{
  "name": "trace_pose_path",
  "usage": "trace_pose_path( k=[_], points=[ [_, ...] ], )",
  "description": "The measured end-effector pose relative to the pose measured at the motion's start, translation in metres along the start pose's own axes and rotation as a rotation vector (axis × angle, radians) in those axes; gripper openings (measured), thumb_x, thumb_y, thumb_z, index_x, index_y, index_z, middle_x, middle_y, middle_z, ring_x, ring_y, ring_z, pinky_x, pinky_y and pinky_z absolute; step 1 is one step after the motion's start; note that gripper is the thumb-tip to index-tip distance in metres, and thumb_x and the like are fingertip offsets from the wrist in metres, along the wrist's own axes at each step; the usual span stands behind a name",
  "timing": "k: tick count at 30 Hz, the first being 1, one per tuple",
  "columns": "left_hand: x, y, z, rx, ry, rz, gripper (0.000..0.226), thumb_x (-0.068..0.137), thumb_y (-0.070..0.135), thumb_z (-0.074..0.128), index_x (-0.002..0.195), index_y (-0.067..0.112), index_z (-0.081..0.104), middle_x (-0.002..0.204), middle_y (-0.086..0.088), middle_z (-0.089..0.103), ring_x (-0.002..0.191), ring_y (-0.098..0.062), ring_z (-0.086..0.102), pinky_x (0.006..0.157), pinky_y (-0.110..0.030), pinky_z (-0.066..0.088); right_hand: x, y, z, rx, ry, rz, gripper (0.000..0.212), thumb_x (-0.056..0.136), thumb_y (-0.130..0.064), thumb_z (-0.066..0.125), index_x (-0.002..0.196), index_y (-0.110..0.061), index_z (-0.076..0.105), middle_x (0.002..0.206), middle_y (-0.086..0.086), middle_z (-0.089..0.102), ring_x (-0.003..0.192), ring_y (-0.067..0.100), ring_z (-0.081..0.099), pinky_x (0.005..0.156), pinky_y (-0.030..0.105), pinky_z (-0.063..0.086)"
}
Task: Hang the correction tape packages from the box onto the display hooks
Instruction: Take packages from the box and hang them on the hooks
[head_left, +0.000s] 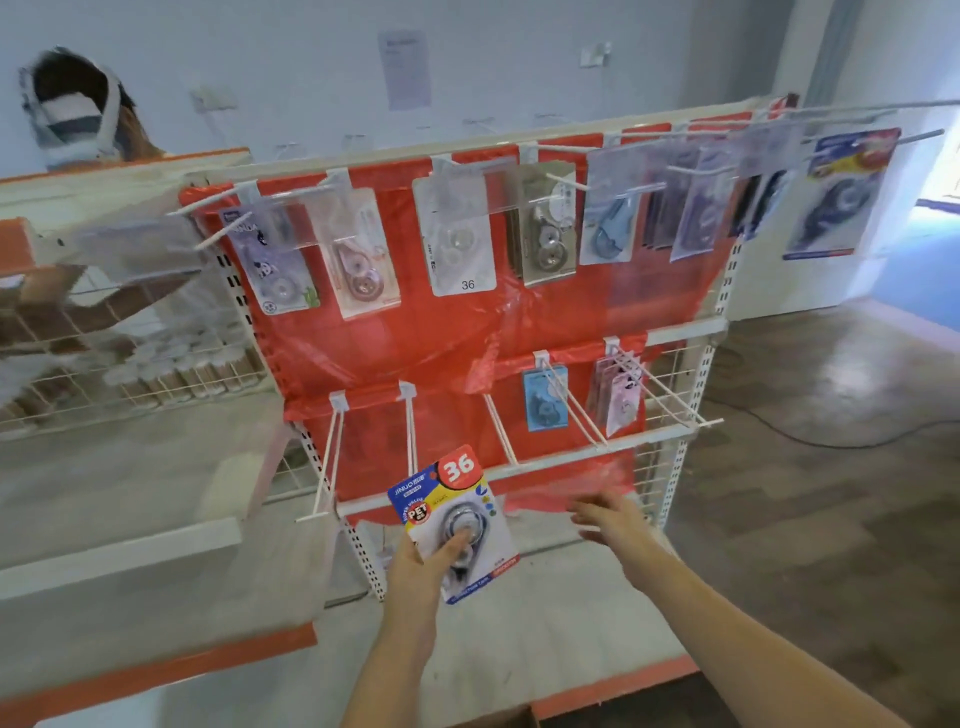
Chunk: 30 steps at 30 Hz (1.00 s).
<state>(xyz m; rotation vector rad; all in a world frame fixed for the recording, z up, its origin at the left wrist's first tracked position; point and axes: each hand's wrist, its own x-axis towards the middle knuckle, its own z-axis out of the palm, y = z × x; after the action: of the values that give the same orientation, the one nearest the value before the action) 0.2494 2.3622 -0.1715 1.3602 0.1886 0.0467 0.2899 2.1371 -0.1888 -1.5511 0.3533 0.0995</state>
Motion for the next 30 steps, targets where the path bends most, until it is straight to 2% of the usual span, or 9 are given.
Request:
trace_pose_path(
  k=[4, 7, 10, 13, 16, 20, 22, 26, 30],
  points=[
    [-0.023, -0.043, 0.014, 0.042, 0.014, -0.125, 0.024, 0.08, 0.001, 0.071, 0.1, 0.014, 0.066, 0.095, -0.003, 0.074, 0.087, -0.022, 0.068, 0.067, -0.029, 0.054, 0.003, 0.033, -0.037, -0.533, -0.023, -0.081, 0.018, 0.087, -0.01, 0.059, 0.082, -0.026, 0.058, 0.09, -0.002, 0.064, 0.091, 0.017, 0.06, 0.078, 0.024, 0.045],
    [-0.029, -0.065, 0.033, 0.092, 0.029, -0.208, 0.022, 0.08, 0.002, 0.072, 0.098, 0.013, 0.065, 0.093, -0.007, 0.073, 0.081, -0.022, 0.069, 0.057, -0.025, 0.055, 0.012, 0.043, -0.06, -0.903, -0.091, -0.176, 0.019, 0.088, -0.012, 0.055, 0.104, -0.02, 0.062, 0.107, -0.001, 0.064, 0.102, 0.016, 0.058, 0.088, 0.024, 0.046],
    [-0.019, -0.083, 0.051, 0.188, 0.011, -0.222, 0.022, 0.078, 0.007, 0.075, 0.097, 0.014, 0.066, 0.092, -0.006, 0.075, 0.082, -0.022, 0.07, 0.063, -0.029, 0.055, 0.022, 0.046, -0.074, -1.169, -0.166, -0.319, 0.03, 0.092, -0.016, 0.048, 0.121, -0.018, 0.054, 0.125, -0.001, 0.055, 0.119, 0.017, 0.047, 0.096, 0.029, 0.041],
    [0.002, -0.09, 0.064, 0.281, 0.009, -0.207, 0.022, 0.077, 0.011, 0.078, 0.09, 0.022, 0.064, 0.078, 0.006, 0.073, 0.079, -0.019, 0.068, 0.066, -0.03, 0.053, 0.037, 0.051, -0.077, -1.247, -0.203, -0.372, 0.033, 0.093, -0.015, 0.044, 0.125, -0.019, 0.05, 0.128, -0.001, 0.051, 0.122, 0.019, 0.043, 0.096, 0.031, 0.041],
    [0.031, -0.096, 0.069, 0.335, 0.005, -0.187, 0.029, 0.071, 0.018, 0.084, 0.089, 0.027, 0.063, 0.09, 0.003, 0.073, 0.086, -0.019, 0.068, 0.076, -0.036, 0.056, 0.052, 0.064, -0.074, -1.287, -0.235, -0.385, 0.034, 0.094, -0.016, 0.043, 0.127, -0.02, 0.049, 0.129, 0.0, 0.05, 0.124, 0.019, 0.042, 0.099, 0.031, 0.04],
    [0.071, -0.097, 0.072, 0.24, 0.029, -0.113, 0.021, 0.081, 0.007, 0.073, 0.087, 0.024, 0.062, 0.078, 0.011, 0.071, 0.067, -0.002, 0.066, 0.053, -0.012, 0.049, 0.073, 0.092, -0.072, -1.265, -0.26, -0.364, 0.033, 0.095, -0.019, 0.043, 0.127, -0.022, 0.049, 0.131, -0.004, 0.049, 0.125, 0.016, 0.041, 0.1, 0.028, 0.038],
    [0.086, -0.093, 0.071, 0.216, -0.009, -0.076, 0.022, 0.082, 0.004, 0.07, 0.091, 0.023, 0.065, 0.078, 0.013, 0.074, 0.071, -0.001, 0.068, 0.057, -0.01, 0.049, 0.079, 0.105, -0.069, -1.23, -0.259, -0.326, 0.033, 0.095, -0.02, 0.043, 0.127, -0.024, 0.049, 0.131, -0.005, 0.049, 0.124, 0.014, 0.044, 0.1, 0.029, 0.04],
    [0.104, -0.1, 0.065, 0.209, -0.095, -0.102, 0.028, 0.08, 0.009, 0.073, 0.105, 0.019, 0.065, 0.098, 0.005, 0.074, 0.09, -0.011, 0.07, 0.073, -0.019, 0.054, 0.086, 0.122, -0.055, -1.209, -0.273, -0.308, 0.032, 0.096, -0.019, 0.043, 0.127, -0.025, 0.049, 0.13, -0.008, 0.051, 0.124, 0.011, 0.044, 0.1, 0.025, 0.04],
    [0.11, -0.111, 0.057, 0.227, -0.087, -0.141, 0.03, 0.078, 0.01, 0.075, 0.105, 0.02, 0.065, 0.089, 0.011, 0.074, 0.083, -0.005, 0.07, 0.065, -0.014, 0.051, 0.093, 0.13, -0.036, -1.185, -0.315, -0.307, 0.032, 0.096, -0.019, 0.044, 0.127, -0.023, 0.049, 0.129, -0.009, 0.052, 0.124, 0.01, 0.042, 0.099, 0.023, 0.039]
  ],
)
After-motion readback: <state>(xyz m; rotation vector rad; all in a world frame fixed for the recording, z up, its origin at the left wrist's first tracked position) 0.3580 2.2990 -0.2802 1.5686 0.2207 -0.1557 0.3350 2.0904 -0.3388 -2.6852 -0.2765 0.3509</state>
